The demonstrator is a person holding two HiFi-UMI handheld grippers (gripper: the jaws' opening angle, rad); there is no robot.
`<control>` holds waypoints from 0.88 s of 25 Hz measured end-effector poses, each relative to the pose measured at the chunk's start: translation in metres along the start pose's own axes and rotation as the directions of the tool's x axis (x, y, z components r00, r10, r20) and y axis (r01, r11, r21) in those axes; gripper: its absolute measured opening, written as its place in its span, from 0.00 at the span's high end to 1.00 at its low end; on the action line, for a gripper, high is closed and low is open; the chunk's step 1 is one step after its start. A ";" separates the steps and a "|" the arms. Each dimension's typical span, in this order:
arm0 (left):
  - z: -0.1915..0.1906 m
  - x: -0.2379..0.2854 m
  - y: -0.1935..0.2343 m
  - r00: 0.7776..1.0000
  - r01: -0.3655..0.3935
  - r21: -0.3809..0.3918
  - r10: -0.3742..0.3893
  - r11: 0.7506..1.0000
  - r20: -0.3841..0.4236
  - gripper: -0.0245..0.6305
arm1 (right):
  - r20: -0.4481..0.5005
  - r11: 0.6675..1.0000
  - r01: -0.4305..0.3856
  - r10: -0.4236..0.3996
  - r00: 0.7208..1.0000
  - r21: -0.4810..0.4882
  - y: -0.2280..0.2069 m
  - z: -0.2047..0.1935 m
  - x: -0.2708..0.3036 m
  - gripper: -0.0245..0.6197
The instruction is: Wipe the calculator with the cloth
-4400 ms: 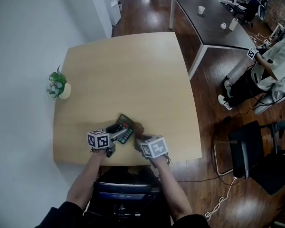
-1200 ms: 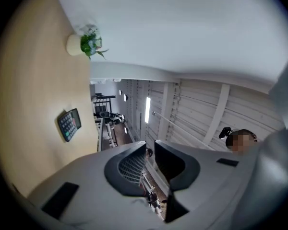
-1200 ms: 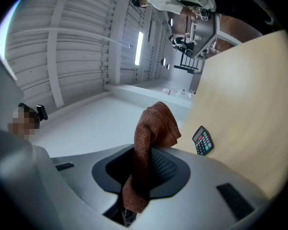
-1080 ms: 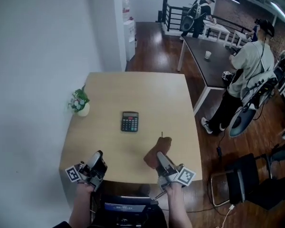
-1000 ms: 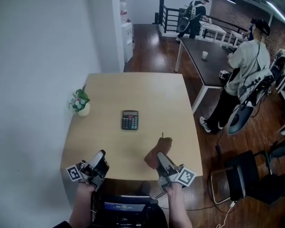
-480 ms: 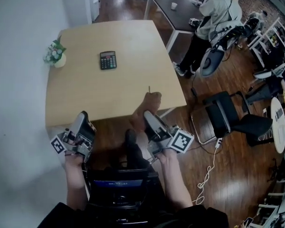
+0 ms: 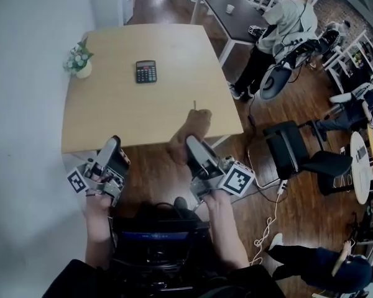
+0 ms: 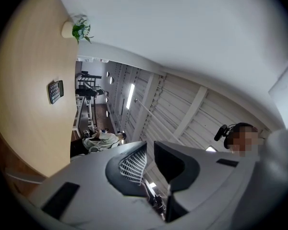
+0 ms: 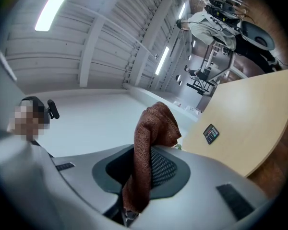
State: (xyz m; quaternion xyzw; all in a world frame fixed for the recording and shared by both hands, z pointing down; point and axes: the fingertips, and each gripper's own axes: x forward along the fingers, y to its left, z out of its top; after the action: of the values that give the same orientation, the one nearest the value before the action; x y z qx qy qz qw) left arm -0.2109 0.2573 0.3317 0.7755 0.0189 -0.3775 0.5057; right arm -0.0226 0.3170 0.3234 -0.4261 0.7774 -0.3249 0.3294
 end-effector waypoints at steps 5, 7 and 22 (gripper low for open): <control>-0.013 0.007 -0.010 0.999 0.004 0.009 -0.004 1.000 -0.034 0.90 | 0.003 1.000 -0.026 0.026 1.000 0.001 0.007 -0.004 0.000 0.84; -0.024 0.007 -0.012 0.999 0.001 0.003 -0.001 1.000 -0.041 0.90 | -0.001 1.000 -0.026 0.026 1.000 0.008 0.008 -0.009 -0.008 0.84; -0.048 0.012 -0.026 0.998 -0.014 0.005 0.014 1.000 -0.064 0.90 | -0.029 0.997 -0.071 0.070 0.997 -0.023 0.032 -0.017 -0.022 0.84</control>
State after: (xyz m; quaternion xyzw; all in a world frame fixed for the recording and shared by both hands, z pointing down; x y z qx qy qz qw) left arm -0.1858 0.3044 0.3148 0.7883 0.0289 -0.3490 0.5059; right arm -0.0409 0.3536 0.3132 -0.3977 0.8004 -0.3097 0.3244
